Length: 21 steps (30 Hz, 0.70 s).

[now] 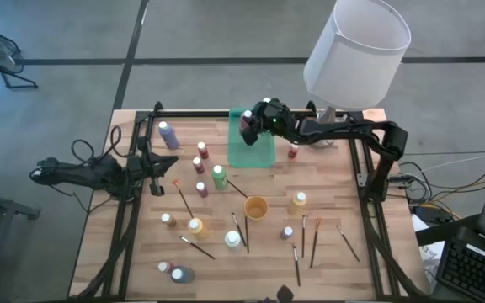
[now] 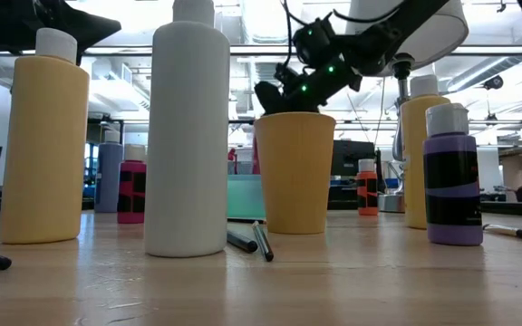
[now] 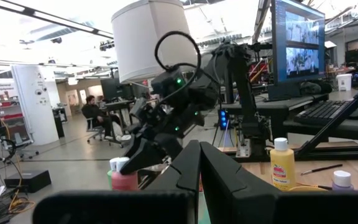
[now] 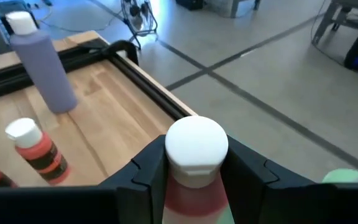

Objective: Pick & Place Paint Supplies
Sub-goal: Put the large pink paint bottle into the green bin

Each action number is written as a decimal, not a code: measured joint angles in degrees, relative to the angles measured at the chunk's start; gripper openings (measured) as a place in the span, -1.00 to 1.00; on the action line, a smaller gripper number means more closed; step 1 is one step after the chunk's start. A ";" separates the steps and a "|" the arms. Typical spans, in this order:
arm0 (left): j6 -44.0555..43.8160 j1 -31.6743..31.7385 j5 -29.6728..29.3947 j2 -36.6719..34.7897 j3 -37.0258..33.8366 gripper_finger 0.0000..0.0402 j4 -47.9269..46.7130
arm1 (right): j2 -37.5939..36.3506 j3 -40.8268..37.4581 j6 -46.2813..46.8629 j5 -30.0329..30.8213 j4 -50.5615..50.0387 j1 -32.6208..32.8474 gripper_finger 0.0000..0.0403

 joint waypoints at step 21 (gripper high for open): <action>0.00 0.00 0.00 0.02 0.00 -0.92 0.02 | 1.26 -0.39 2.27 -0.10 -0.68 -4.20 -0.42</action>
